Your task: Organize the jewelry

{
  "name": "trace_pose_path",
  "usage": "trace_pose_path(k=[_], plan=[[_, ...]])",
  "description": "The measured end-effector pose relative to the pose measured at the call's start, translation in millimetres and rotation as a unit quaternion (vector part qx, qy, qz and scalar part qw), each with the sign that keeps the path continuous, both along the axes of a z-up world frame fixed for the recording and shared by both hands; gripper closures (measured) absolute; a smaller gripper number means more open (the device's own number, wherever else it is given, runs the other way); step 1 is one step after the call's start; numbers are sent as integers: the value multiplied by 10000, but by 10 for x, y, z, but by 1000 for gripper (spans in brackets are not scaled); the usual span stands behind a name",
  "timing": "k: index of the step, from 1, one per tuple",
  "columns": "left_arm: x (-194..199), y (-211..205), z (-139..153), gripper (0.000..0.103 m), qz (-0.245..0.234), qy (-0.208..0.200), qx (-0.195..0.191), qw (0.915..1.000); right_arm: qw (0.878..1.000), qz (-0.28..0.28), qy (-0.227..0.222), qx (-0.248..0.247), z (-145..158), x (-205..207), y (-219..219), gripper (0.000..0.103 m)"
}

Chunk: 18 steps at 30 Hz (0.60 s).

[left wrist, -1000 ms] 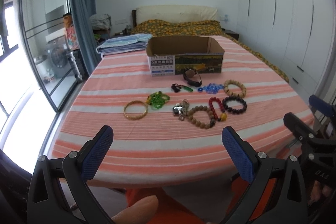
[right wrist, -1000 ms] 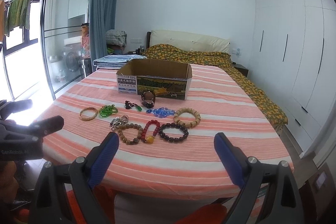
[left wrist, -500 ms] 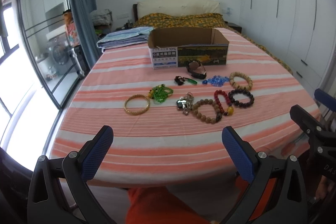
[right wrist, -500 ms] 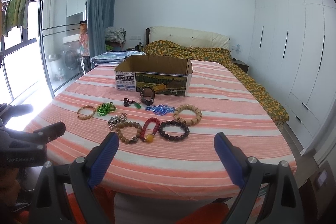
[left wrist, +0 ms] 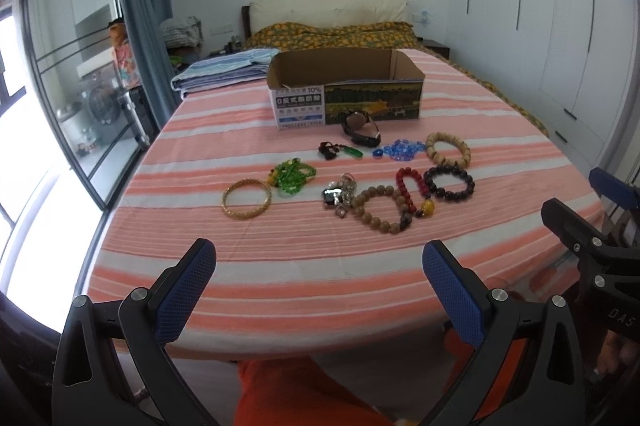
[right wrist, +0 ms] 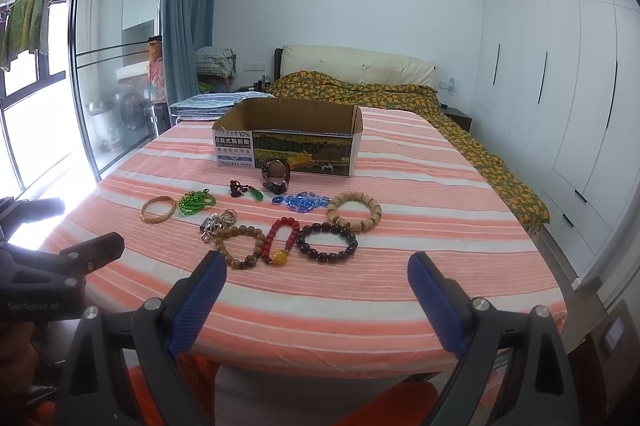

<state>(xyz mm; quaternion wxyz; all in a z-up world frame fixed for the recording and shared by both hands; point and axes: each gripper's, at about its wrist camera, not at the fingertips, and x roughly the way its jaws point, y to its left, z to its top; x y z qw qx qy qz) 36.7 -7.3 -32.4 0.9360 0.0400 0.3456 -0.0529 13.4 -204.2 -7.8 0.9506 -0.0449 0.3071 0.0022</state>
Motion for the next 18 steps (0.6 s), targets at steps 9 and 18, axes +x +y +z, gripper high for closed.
trace_pose_path(k=[9,18], plan=[[34,39,-30,0,30,53,-39,10000,10000,20,28,-19,-9,30,29,9],[68,92,-80,0,140,106,-90,9998,9999,105,61,-58,-28,44,64,9]])
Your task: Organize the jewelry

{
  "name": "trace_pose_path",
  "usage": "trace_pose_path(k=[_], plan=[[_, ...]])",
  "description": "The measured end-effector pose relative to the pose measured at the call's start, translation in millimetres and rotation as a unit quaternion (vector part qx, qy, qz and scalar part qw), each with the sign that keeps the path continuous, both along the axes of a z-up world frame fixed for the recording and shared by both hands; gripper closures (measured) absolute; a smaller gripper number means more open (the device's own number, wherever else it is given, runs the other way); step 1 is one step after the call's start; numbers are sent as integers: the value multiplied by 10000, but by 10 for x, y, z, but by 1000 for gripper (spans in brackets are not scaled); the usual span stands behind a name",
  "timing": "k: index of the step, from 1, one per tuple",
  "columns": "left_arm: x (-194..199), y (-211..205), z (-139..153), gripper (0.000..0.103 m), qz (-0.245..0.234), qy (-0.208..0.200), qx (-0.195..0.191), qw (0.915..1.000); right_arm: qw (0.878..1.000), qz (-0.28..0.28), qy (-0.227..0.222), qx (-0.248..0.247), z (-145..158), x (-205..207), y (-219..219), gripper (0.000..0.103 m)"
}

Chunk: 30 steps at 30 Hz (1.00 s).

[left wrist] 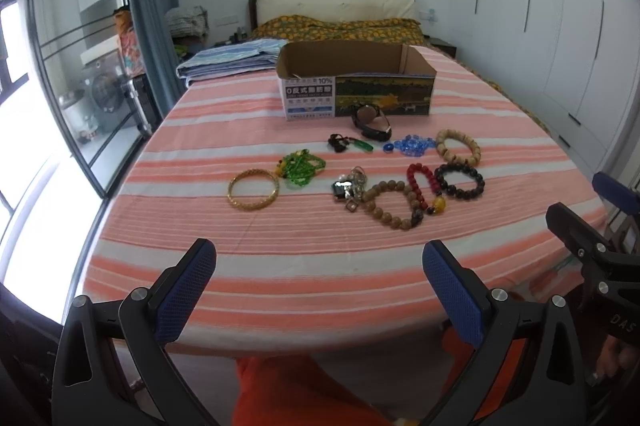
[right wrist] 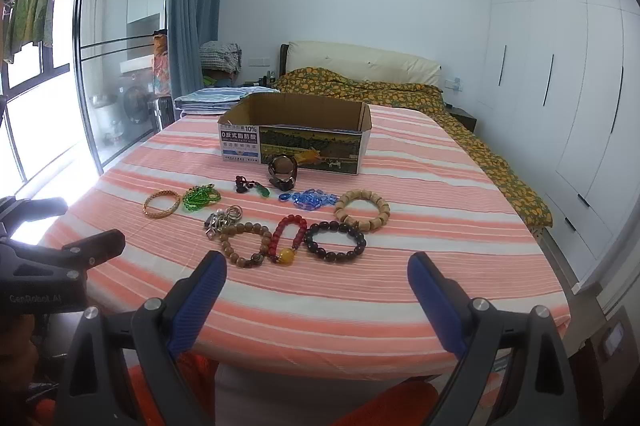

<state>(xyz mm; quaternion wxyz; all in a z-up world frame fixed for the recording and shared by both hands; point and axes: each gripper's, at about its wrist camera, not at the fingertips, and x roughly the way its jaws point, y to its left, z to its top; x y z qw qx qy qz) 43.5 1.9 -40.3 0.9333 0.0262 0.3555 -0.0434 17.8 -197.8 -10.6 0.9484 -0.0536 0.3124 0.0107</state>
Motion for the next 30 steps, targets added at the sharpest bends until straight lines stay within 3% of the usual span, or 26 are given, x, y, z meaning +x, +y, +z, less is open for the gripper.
trace_pose_path(k=[18,30], plan=[[57,64,-51,0,76,36,-43,10000,10000,43,23,8,-10,37,7,9],[337,412,-241,0,693,325,-181,9969,9994,72,280,173,-180,236,-62,9]])
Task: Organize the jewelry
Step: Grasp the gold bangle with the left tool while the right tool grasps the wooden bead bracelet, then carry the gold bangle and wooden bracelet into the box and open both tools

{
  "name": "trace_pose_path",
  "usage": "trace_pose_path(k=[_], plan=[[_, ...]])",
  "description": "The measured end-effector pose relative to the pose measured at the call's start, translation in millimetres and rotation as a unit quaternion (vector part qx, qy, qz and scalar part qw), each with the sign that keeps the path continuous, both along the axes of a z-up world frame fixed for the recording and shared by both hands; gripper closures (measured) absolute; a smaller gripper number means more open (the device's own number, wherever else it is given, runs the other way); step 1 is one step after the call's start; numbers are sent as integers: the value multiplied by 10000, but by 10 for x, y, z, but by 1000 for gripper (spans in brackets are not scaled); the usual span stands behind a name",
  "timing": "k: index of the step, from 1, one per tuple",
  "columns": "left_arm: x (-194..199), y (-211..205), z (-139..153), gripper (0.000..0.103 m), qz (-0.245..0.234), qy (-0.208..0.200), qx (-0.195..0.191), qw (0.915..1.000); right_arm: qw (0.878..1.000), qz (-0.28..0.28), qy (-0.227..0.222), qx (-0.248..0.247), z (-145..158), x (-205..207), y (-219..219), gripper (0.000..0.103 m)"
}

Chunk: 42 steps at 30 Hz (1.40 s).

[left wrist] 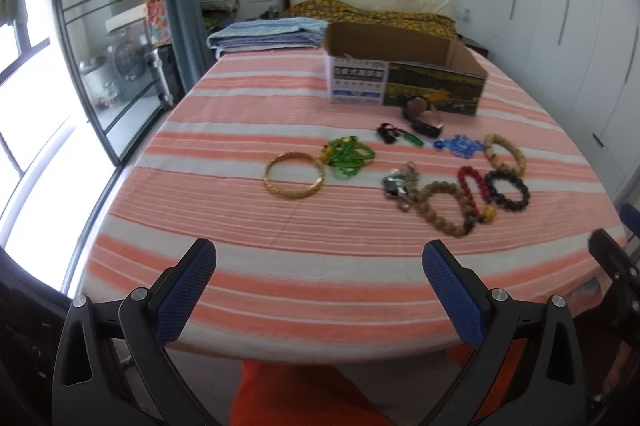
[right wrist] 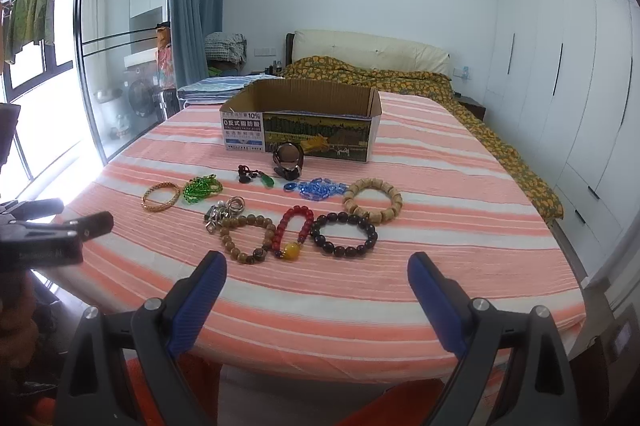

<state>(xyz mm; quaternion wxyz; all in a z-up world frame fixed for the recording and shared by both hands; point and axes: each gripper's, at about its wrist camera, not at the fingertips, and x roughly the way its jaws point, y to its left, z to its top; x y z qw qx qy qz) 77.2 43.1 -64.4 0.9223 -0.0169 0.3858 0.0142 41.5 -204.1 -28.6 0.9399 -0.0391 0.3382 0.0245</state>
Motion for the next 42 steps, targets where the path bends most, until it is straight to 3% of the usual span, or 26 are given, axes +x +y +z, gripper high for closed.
trace_pose_path(k=[13,20,26,29,31,33,35,36,37,38,39,40,41,42], plan=[[795,553,-133,0,619,138,61,9980,9957,-700,399,466,-257,587,-671,9],[1289,702,-464,0,701,677,-17,9952,9916,-909,632,668,-368,988,-1030,10],[1480,665,-813,0,661,1199,453,9895,9852,-936,1094,929,-551,1484,-1311,10],[1463,670,-818,0,631,1132,402,9908,9818,-897,1381,946,-713,1792,-1366,11],[1476,690,-829,0,636,1190,294,9904,9795,-764,1636,891,-839,2006,-1311,34],[1488,713,-843,0,661,1236,233,9899,9794,-588,1817,662,-964,2146,-1202,44],[1458,691,-841,0,704,1263,251,9892,9826,-474,1793,101,-1004,2195,-1052,53],[1451,673,-832,4,699,1260,253,9892,9831,-396,1785,-126,-998,2204,-993,67],[1425,647,-818,16,641,1228,185,9902,9825,-287,1834,-122,-1000,2203,-956,86],[1403,618,-801,23,551,1210,71,9911,9817,-276,1877,-157,-995,2196,-936,88],[1408,592,-781,36,459,1197,65,9917,9811,-220,1916,-189,-988,2184,-916,88],[1397,532,-764,54,327,1174,110,9925,9809,-147,1933,-178,-977,2174,-902,88],[1396,478,-750,65,194,1158,137,9930,9809,-98,1937,-167,-949,2156,-896,88],[1394,416,-739,89,60,1155,163,9932,9814,-54,1911,-154,-903,2143,-891,88]])
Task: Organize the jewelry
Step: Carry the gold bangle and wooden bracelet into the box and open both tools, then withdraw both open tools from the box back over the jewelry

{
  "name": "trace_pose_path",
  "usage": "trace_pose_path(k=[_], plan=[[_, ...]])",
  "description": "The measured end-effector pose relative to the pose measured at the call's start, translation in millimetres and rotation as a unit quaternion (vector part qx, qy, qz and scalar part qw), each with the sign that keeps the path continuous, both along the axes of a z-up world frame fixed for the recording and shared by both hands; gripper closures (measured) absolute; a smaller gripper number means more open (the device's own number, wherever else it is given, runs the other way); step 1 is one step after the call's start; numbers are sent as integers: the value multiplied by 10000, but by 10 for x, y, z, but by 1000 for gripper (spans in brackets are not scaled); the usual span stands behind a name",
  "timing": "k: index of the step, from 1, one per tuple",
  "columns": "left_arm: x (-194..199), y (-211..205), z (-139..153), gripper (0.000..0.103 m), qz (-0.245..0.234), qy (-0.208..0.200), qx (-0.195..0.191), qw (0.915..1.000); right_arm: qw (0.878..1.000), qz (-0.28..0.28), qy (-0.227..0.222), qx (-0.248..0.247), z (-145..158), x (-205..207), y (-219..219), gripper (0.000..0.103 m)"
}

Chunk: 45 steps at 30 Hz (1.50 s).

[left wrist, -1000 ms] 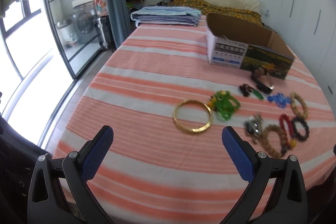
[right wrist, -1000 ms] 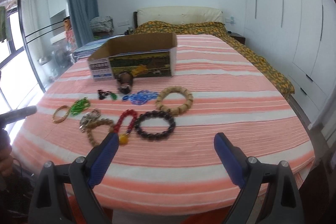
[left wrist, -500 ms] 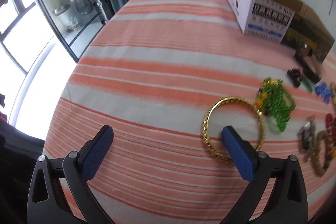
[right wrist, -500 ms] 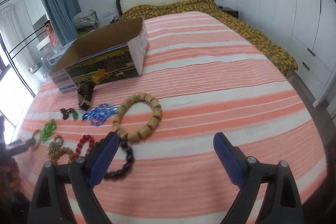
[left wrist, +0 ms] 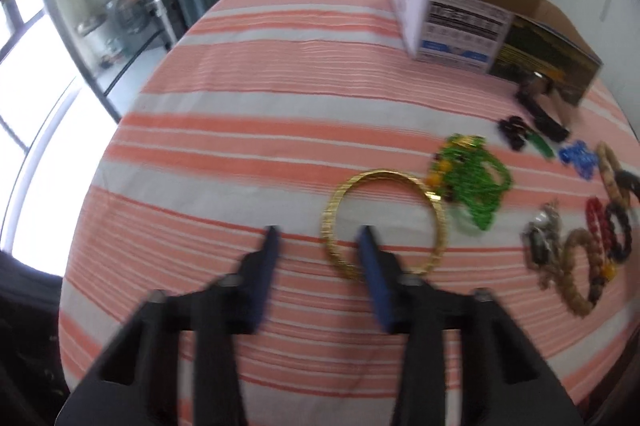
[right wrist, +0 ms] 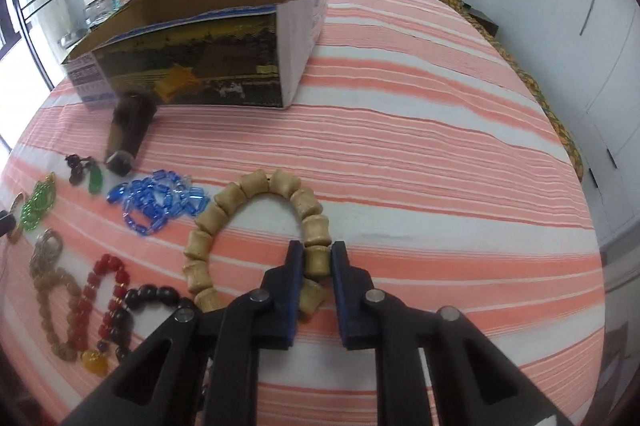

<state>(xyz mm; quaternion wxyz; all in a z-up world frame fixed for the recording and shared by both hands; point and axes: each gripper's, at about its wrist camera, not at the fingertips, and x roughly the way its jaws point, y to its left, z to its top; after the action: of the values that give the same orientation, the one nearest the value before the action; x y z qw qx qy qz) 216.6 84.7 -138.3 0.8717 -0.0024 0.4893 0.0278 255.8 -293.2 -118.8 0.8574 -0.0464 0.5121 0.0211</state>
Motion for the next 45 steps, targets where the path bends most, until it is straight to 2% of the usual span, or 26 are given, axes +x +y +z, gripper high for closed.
trace_pose_path(k=[1,2,7,14,20,22,24,27,32,34,35,37,38,39,45], plan=[[7,-58,8,97,-82,10,77,9999,10000,37,-43,20,74,-40,-16,88],[22,-97,14,99,-155,15,133,9998,9999,78,-104,36,167,-66,-18,88],[89,-65,188,100,-364,-51,-290,9989,9982,296,-519,55,681,-135,34,88],[228,-66,847,100,-571,-497,-784,9941,9921,664,-1064,42,1329,43,170,88],[769,-174,1476,100,-835,-932,-1177,9851,9835,990,-1467,382,1788,506,399,88],[952,-263,1625,100,-932,-1070,-1201,9826,9804,1136,-1564,383,1875,700,534,88],[1170,-377,1719,100,-1002,-1172,-1108,9818,9793,1199,-1584,386,1876,802,614,88],[1534,-539,1682,100,-1078,-1054,-1107,9823,9781,1382,-1437,601,1725,1178,826,88],[1994,-785,1297,99,-1101,-633,-1004,9868,9827,1380,-896,847,1209,1636,915,87],[2097,-874,1106,95,-1061,-510,-786,9899,9877,1171,-822,627,1002,1702,874,74],[2125,-892,1033,89,-982,-460,-655,9919,9895,1048,-859,500,925,1706,831,56],[2107,-890,911,35,-778,-368,-480,9951,9905,904,-927,457,860,1641,728,52],[2054,-861,895,28,-718,-456,-522,9950,9906,875,-930,481,844,1623,669,52],[1987,-833,886,24,-685,-558,-546,9946,9907,842,-944,496,827,1582,629,52],[1580,-664,887,22,-545,-696,-546,9946,9895,853,-1126,310,835,1060,472,52]])
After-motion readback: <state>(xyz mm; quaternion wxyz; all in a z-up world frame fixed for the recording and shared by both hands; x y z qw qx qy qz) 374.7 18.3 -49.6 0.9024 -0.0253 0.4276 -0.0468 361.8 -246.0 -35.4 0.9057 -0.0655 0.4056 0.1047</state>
